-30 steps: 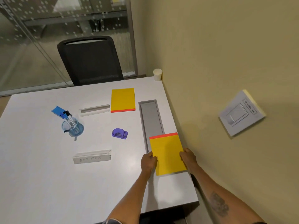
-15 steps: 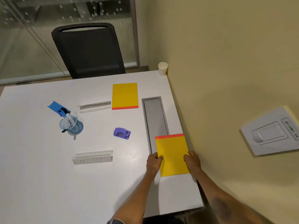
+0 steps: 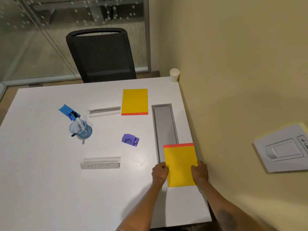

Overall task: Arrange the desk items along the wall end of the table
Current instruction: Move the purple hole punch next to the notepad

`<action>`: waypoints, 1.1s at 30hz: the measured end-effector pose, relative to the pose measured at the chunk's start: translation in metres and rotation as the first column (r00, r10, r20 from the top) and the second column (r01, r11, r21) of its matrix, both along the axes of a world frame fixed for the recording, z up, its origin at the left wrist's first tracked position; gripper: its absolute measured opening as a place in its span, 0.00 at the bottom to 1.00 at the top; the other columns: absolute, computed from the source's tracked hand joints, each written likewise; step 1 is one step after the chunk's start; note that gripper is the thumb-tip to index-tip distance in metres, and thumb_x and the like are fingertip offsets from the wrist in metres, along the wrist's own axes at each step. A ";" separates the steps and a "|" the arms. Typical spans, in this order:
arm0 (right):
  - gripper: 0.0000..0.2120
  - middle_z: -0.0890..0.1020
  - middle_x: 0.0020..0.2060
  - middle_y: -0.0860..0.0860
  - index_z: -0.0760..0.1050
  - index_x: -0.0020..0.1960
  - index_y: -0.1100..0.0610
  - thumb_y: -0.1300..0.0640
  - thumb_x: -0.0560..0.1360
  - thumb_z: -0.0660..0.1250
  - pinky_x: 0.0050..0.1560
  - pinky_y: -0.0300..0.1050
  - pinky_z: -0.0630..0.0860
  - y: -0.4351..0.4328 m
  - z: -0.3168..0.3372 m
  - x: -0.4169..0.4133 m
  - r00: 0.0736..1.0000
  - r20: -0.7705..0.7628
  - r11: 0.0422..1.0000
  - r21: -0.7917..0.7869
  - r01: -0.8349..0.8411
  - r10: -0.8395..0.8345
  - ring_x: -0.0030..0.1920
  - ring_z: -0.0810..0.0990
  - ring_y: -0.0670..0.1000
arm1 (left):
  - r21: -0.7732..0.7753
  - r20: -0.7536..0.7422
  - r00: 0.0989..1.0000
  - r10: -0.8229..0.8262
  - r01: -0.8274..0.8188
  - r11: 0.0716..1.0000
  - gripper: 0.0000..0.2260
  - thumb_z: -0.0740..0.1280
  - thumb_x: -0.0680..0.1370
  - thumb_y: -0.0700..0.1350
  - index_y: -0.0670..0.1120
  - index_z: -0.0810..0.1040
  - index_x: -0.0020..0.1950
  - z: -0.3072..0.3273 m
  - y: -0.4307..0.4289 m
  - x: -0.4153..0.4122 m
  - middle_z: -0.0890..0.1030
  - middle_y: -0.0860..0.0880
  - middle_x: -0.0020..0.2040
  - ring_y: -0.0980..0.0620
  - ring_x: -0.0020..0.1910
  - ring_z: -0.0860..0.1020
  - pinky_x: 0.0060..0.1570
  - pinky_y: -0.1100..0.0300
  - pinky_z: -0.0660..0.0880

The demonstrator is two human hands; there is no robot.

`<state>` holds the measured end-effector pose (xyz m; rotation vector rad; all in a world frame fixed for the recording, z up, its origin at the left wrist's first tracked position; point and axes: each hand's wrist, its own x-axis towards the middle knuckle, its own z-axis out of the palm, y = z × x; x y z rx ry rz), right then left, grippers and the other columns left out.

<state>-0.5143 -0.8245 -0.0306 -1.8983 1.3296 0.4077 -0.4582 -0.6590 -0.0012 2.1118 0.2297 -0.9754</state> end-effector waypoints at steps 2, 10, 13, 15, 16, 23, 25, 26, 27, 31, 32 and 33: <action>0.26 0.72 0.69 0.60 0.66 0.75 0.60 0.60 0.78 0.61 0.64 0.56 0.74 0.006 0.002 0.008 1.000 -0.011 0.997 -0.076 -0.018 0.017 0.67 0.73 0.63 | 0.011 0.004 1.000 0.020 -0.020 1.000 0.13 0.60 0.81 0.41 0.46 0.82 0.59 0.004 0.006 0.003 0.82 0.44 0.62 0.44 0.60 0.80 0.60 0.56 0.75; 0.20 0.73 0.70 0.57 0.70 0.72 0.61 0.61 0.80 0.61 0.69 0.54 0.71 0.058 0.014 0.079 0.963 0.179 0.978 -0.093 -0.187 0.201 0.70 0.71 0.60 | 0.009 0.038 0.966 0.257 -0.257 0.966 0.13 0.61 0.80 0.42 0.48 0.83 0.59 0.007 0.052 0.049 0.83 0.46 0.57 0.43 0.59 0.79 0.59 0.58 0.72; 0.16 0.77 0.66 0.57 0.73 0.68 0.61 0.60 0.81 0.61 0.66 0.51 0.75 0.084 0.017 0.109 0.922 0.252 0.956 -0.065 -0.287 0.294 0.67 0.75 0.58 | -0.020 0.053 0.935 0.350 -0.349 0.937 0.12 0.60 0.80 0.41 0.51 0.81 0.57 0.006 0.071 0.072 0.81 0.49 0.53 0.44 0.56 0.78 0.59 0.58 0.71; 0.15 0.79 0.63 0.58 0.75 0.65 0.63 0.61 0.81 0.60 0.63 0.49 0.75 0.100 0.018 0.129 0.893 0.271 0.931 -0.044 -0.363 0.360 0.64 0.77 0.59 | -0.030 0.063 0.913 0.402 -0.401 0.916 0.11 0.60 0.79 0.40 0.46 0.80 0.57 0.004 0.081 0.086 0.82 0.46 0.55 0.42 0.60 0.78 0.62 0.54 0.72; 0.14 0.79 0.62 0.58 0.76 0.64 0.64 0.62 0.81 0.60 0.63 0.48 0.73 0.107 0.019 0.140 0.879 0.281 0.919 -0.029 -0.394 0.386 0.64 0.77 0.59 | -0.033 0.065 0.903 0.424 -0.423 0.905 0.11 0.61 0.79 0.40 0.44 0.79 0.58 0.002 0.085 0.093 0.82 0.45 0.56 0.42 0.60 0.78 0.62 0.53 0.72; 0.17 0.77 0.67 0.56 0.75 0.67 0.62 0.63 0.80 0.60 0.70 0.43 0.67 0.146 0.023 0.202 0.779 0.243 0.797 0.034 -0.603 0.578 0.69 0.74 0.55 | -0.076 0.026 0.847 0.532 -0.529 0.845 0.19 0.60 0.80 0.38 0.45 0.71 0.71 -0.005 0.102 0.132 0.76 0.54 0.49 0.56 0.40 0.72 0.38 0.73 0.67; 0.17 0.77 0.68 0.56 0.74 0.68 0.62 0.63 0.80 0.60 0.68 0.42 0.67 0.154 0.021 0.216 0.760 0.245 0.774 0.055 -0.631 0.602 0.69 0.74 0.55 | -0.089 -0.026 0.821 0.571 -0.570 0.817 0.21 0.59 0.80 0.36 0.43 0.69 0.73 -0.007 0.106 0.138 0.78 0.49 0.61 0.54 0.49 0.76 0.45 0.71 0.68; 0.18 0.77 0.68 0.56 0.74 0.69 0.62 0.63 0.80 0.60 0.68 0.41 0.67 0.157 0.020 0.222 0.755 0.247 0.767 0.063 -0.638 0.608 0.69 0.74 0.55 | -0.092 -0.054 0.808 0.587 -0.589 0.803 0.22 0.59 0.80 0.35 0.42 0.67 0.74 -0.006 0.108 0.141 0.75 0.46 0.68 0.49 0.57 0.76 0.50 0.67 0.68; 0.17 0.77 0.67 0.57 0.74 0.68 0.63 0.63 0.80 0.61 0.67 0.42 0.68 0.160 0.017 0.227 0.751 0.242 0.762 0.068 -0.644 0.614 0.68 0.75 0.55 | -0.089 -0.074 0.797 0.599 -0.603 0.792 0.22 0.59 0.80 0.35 0.42 0.67 0.75 -0.007 0.109 0.143 0.73 0.45 0.71 0.47 0.62 0.75 0.51 0.67 0.69; 0.04 0.79 0.52 0.61 0.74 0.49 0.60 0.62 0.79 0.60 0.50 0.41 0.68 0.172 0.007 0.242 0.743 0.186 0.745 0.070 -0.663 0.643 0.50 0.74 0.55 | -0.105 -0.124 0.748 0.652 -0.664 0.741 0.24 0.59 0.78 0.33 0.40 0.66 0.75 -0.017 0.112 0.148 0.71 0.44 0.73 0.45 0.63 0.75 0.38 0.81 0.69; 0.03 0.77 0.46 0.59 0.71 0.46 0.58 0.62 0.79 0.60 0.48 0.40 0.65 0.174 0.006 0.244 0.739 0.175 0.741 0.066 -0.668 0.651 0.47 0.71 0.53 | -0.111 -0.133 0.738 0.662 -0.675 0.730 0.25 0.59 0.78 0.33 0.41 0.65 0.76 -0.018 0.113 0.148 0.70 0.45 0.75 0.45 0.67 0.74 0.40 0.82 0.70; 0.04 0.75 0.44 0.56 0.71 0.45 0.57 0.61 0.79 0.60 0.47 0.40 0.64 0.176 0.004 0.245 0.738 0.167 0.740 0.065 -0.670 0.653 0.46 0.70 0.52 | -0.121 -0.141 0.729 0.670 -0.685 0.719 0.26 0.59 0.78 0.33 0.42 0.64 0.77 -0.020 0.113 0.148 0.68 0.46 0.76 0.46 0.71 0.72 0.46 0.81 0.71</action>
